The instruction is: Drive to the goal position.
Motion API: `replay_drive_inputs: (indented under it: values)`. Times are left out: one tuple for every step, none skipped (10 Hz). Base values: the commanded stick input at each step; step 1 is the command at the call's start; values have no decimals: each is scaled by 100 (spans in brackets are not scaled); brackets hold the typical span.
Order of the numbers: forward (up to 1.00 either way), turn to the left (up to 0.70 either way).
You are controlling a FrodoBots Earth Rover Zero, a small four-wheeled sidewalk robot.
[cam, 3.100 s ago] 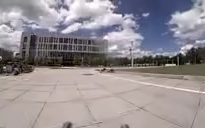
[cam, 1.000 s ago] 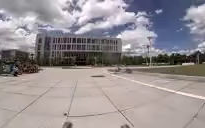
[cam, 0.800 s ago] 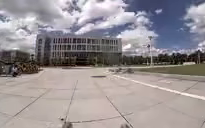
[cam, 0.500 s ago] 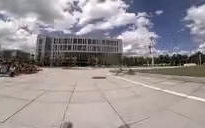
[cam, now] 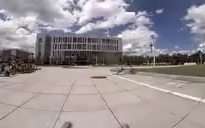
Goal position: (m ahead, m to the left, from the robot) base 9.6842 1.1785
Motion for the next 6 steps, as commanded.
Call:
replay_drive_inputs:
  values:
    - [70, 0]
    - [70, 0]
    - [70, 0]
    - [70, 0]
    - [70, 0]
    - [70, 0]
